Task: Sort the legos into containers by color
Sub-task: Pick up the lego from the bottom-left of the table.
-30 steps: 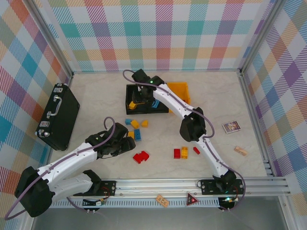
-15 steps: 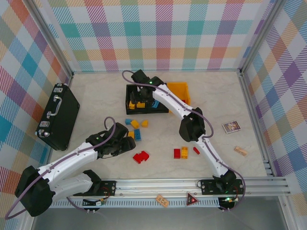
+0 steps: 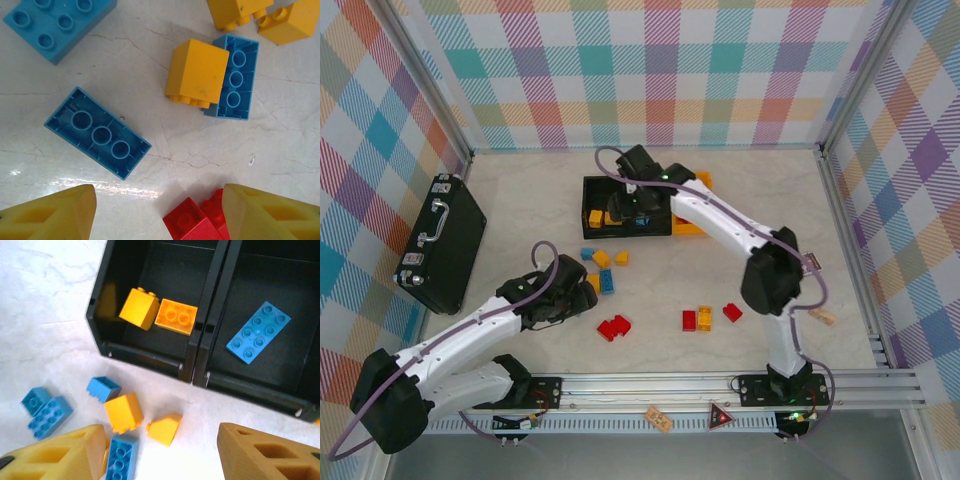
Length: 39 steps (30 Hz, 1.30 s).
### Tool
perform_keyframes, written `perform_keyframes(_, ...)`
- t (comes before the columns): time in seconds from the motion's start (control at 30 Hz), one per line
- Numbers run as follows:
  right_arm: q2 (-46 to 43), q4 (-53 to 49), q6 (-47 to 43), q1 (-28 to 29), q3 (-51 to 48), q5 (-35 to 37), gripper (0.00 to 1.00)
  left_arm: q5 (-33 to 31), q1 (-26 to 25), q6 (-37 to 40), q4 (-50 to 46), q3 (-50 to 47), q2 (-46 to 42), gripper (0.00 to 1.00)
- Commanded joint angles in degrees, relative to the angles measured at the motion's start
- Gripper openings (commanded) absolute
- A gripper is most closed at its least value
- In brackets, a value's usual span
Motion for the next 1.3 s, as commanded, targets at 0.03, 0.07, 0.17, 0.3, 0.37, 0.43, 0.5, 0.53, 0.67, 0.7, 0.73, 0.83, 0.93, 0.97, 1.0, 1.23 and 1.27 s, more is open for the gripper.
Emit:
perform_keyframes(0.03, -8.54, 6.91, 2.77, 0.35, -12.98, -3.11, 0.62, -2.60, 0.91, -2.64, -3.49, 1.77, 0.43, 0.67)
perform_keyframes(0.07, -10.77, 8.00, 3.19, 0.34, -16.19, -3.49, 0.62, -2.83, 0.98, -3.62, -3.63, 1.62, 0.74, 0.67)
perform_keyframes(0.17, -16.75, 10.29, 4.92, 0.35, -24.76, -4.41, 0.63, -3.82, 1.05, -6.77, -2.82, 0.69, 1.33, 0.68)
perform_keyframes(0.3, -24.25, 14.06, 7.51, 0.35, -35.98, -7.53, 0.64, -5.58, 1.14, -10.59, -1.09, -0.49, 2.06, 0.72)
perform_keyframes(0.37, -27.25, 16.29, 8.88, 0.37, -41.29, -10.22, 0.64, -6.58, 1.29, -11.88, -0.29, -1.04, 2.44, 0.73)
perform_keyframes(0.43, -29.97, 18.58, 9.97, 0.52, -46.15, -13.04, 0.64, -7.12, 1.45, -12.91, 0.86, -1.65, 2.71, 0.73)
perform_keyframes(0.5, -31.80, 20.50, 10.75, 1.02, -49.92, -15.17, 0.64, -7.45, 1.79, -13.78, 1.56, -2.00, 3.34, 0.73)
perform_keyframes(0.53, -32.53, 21.23, 10.86, 1.42, -51.41, -15.66, 0.63, -7.72, 1.83, -14.15, 1.93, -2.18, 3.78, 0.73)
perform_keyframes(0.67, -33.87, 22.17, 11.69, 2.54, -54.75, -16.34, 0.63, -8.46, 2.22, -15.76, 3.54, -3.14, 5.46, 0.74)
perform_keyframes(0.7, -33.94, 22.61, 12.10, 2.86, -55.37, -16.70, 0.63, -8.74, 2.26, -16.17, 4.04, -3.43, 6.05, 0.75)
perform_keyframes(0.73, -33.93, 23.00, 12.34, 3.19, -55.70, -16.90, 0.63, -9.00, 2.38, -16.75, 4.03, -3.42, 6.69, 0.76)
perform_keyframes(0.83, -33.83, 23.58, 12.74, 3.84, -55.99, -17.18, 0.63, -9.73, 2.62, -17.41, 5.62, -4.01, 8.51, 0.77)
perform_keyframes(0.93, -33.83, 24.10, 13.09, 4.17, -56.16, -17.39, 0.63, -11.13, 2.92, -17.63, 7.71, -4.96, 10.28, 0.76)
perform_keyframes(0.97, -33.76, 24.28, 13.20, 4.19, -56.12, -17.43, 0.62, -11.11, 3.21, -17.48, 8.51, -5.17, 10.94, 0.75)
perform_keyframes(1.0, -33.68, 24.22, 13.32, 4.30, -56.16, -17.42, 0.62, -10.92, 3.53, -17.06, 9.58, -5.33, 11.69, 0.74)
perform_keyframes(1.23, -33.48, 23.83, 13.59, 4.30, -56.08, -16.64, 0.62, -9.35, 4.02, -15.89, 11.23, -4.91, 16.62, 0.53)
perform_keyframes(1.27, -33.40, 23.77, 13.58, 4.30, -56.07, -16.64, 0.62, -8.84, 4.02, -15.69, 11.41, -4.91, 16.61, 0.48)
